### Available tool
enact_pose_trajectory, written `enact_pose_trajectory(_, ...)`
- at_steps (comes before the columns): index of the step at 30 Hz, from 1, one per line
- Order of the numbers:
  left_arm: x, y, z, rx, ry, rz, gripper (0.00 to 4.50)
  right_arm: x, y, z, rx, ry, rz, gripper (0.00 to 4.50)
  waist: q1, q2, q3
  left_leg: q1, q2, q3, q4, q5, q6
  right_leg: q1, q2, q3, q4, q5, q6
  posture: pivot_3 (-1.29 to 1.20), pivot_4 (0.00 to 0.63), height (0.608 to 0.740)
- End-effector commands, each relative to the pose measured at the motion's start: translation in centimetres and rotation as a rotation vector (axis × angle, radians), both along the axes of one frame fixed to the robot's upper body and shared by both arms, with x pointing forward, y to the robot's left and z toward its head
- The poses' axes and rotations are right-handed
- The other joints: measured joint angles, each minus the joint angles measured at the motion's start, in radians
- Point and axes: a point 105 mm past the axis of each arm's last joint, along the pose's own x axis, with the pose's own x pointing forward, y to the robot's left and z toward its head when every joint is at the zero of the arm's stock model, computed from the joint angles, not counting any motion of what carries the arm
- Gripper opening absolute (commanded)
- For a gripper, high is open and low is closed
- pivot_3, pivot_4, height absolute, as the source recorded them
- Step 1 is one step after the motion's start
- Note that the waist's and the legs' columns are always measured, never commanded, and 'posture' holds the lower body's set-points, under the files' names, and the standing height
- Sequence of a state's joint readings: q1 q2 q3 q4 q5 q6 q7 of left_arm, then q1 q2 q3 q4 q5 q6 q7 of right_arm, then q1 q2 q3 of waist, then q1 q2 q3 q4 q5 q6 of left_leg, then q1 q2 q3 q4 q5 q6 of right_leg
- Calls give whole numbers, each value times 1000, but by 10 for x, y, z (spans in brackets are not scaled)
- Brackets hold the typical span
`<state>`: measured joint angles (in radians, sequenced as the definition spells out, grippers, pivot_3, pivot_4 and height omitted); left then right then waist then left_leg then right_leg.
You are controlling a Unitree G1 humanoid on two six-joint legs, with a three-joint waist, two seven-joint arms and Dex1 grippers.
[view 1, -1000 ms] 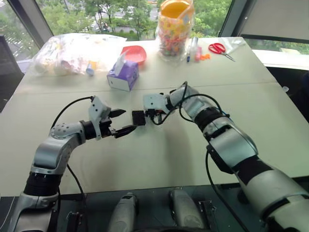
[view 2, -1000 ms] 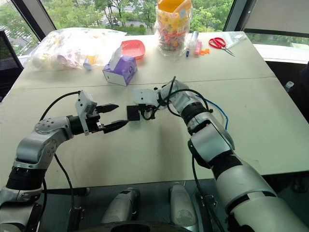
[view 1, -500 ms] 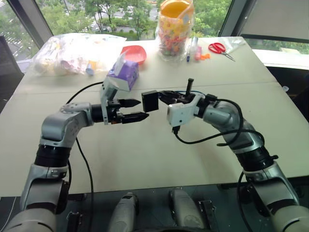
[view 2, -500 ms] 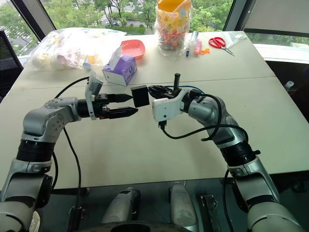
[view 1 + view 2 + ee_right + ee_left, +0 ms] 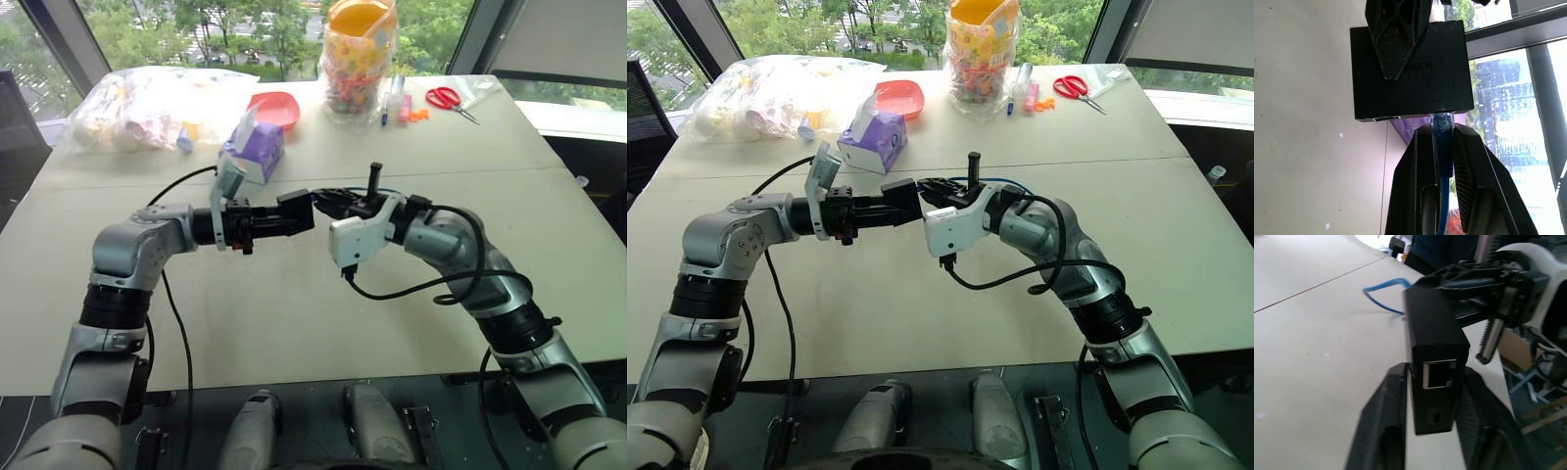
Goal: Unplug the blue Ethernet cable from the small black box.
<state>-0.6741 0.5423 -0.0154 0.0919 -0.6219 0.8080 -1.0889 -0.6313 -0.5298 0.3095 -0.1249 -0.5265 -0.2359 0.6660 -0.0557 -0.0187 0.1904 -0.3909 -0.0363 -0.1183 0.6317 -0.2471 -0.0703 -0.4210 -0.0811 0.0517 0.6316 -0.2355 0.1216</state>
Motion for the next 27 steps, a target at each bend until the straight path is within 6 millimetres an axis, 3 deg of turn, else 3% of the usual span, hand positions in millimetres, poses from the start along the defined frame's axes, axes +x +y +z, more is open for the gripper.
enact_pose_trajectory(1,2,-1,11,-24,-57,9,492,-13,12,13,4,-44,66,0,4,0,0,0,0,0,0,0,0,0,0,0,0,0,0,0,150,740)
enact_pose_trajectory(5,4,2,4,7,-52,25,492,-16,12,13,15,13,75,0,11,0,0,0,0,0,0,0,0,0,0,0,0,0,0,0,150,740)
enact_pose_trajectory(10,1,7,2,33,-56,0,492,-13,1,10,66,218,17,2291,11,0,0,0,0,0,0,0,0,0,0,0,0,0,0,0,150,740)
enact_pose_trajectory(14,-7,13,5,63,-63,-71,492,-12,-24,6,141,549,-43,4428,12,0,0,0,0,0,0,0,0,0,0,0,0,0,0,0,150,740)
enact_pose_trajectory(18,-19,19,6,110,-90,-165,492,-12,-40,21,402,939,-70,4428,12,0,0,0,0,0,0,0,0,0,0,0,0,0,0,0,150,740)
enact_pose_trajectory(21,-22,21,6,138,-120,-208,492,-13,-47,25,502,1157,-84,4428,11,0,0,0,0,0,0,0,0,0,0,0,0,0,0,0,150,740)
enact_pose_trajectory(27,-22,21,8,150,-158,-254,492,-18,-33,40,629,1415,-14,4428,11,0,0,0,0,0,-1,0,0,0,0,0,-1,0,0,0,150,740)
